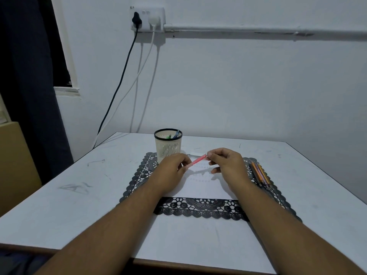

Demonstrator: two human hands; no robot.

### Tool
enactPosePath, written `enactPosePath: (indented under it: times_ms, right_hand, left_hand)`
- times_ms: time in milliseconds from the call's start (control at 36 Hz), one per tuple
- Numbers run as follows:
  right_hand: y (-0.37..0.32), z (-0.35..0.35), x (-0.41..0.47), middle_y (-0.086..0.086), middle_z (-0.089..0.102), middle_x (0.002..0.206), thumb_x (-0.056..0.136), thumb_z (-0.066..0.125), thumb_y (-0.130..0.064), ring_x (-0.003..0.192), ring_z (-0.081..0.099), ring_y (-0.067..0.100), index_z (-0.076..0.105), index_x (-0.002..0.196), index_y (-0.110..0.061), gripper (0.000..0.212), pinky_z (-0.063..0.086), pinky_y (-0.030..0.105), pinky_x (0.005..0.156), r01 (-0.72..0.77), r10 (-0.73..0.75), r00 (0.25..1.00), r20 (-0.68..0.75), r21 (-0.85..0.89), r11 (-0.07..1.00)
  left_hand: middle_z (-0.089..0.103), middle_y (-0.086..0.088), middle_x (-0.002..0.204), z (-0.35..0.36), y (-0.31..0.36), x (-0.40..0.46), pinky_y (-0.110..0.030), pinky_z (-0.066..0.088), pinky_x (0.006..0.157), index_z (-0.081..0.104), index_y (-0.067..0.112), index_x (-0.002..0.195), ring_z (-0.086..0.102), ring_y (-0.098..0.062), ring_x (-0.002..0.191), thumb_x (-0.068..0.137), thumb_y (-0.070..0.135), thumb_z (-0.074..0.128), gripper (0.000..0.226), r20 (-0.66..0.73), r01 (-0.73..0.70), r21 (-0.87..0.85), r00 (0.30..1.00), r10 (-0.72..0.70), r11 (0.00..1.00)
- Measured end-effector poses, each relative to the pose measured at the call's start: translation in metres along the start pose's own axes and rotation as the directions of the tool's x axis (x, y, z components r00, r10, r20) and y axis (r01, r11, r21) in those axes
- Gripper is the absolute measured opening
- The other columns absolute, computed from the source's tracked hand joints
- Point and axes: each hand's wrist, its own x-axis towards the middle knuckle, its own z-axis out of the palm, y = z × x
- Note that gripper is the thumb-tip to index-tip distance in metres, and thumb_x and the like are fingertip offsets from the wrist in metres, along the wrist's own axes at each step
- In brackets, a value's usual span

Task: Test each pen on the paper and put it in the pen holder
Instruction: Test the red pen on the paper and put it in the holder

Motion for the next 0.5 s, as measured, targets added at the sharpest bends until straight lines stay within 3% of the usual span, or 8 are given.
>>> enactPosePath:
  times_ms: [389, 500]
  right_hand:
    - [0.0032, -0.0035, 0.0008, 0.004, 0.071, 0.069, 0.096, 0.073, -0.027, 0.062, 0.064, 0.01, 0.076, 0.084, -0.009, 0.022, 0.054, 0.027, 0.053, 0.097, -0.102, 0.995, -0.01, -0.235, 0.967]
    - [0.0027, -0.0051, -0.0009, 0.0, 0.069, 0.065, 0.098, 0.071, -0.03, 0.06, 0.062, 0.011, 0.075, 0.08, -0.011, 0.027, 0.055, 0.036, 0.056, 0.125, -0.133, 0.991, -0.007, -0.291, 0.948]
  left_hand:
    - [0.065, 0.006, 0.099, -0.0029, 0.0034, -0.0024, -0.028, 0.047, 0.079, 0.07, 0.018, 0.105, 0.057, -0.013, 0.089, 0.096, 0.007, 0.064, 0.015, 0.001, -0.041, 0.049, 0.999, 0.041, 0.998]
    - [0.065, 0.005, 0.1, -0.002, 0.0035, -0.0016, -0.029, 0.046, 0.079, 0.07, 0.017, 0.105, 0.056, -0.013, 0.091, 0.096, 0.007, 0.064, 0.015, 0.009, -0.052, 0.061, 0.999, 0.051, 0.997]
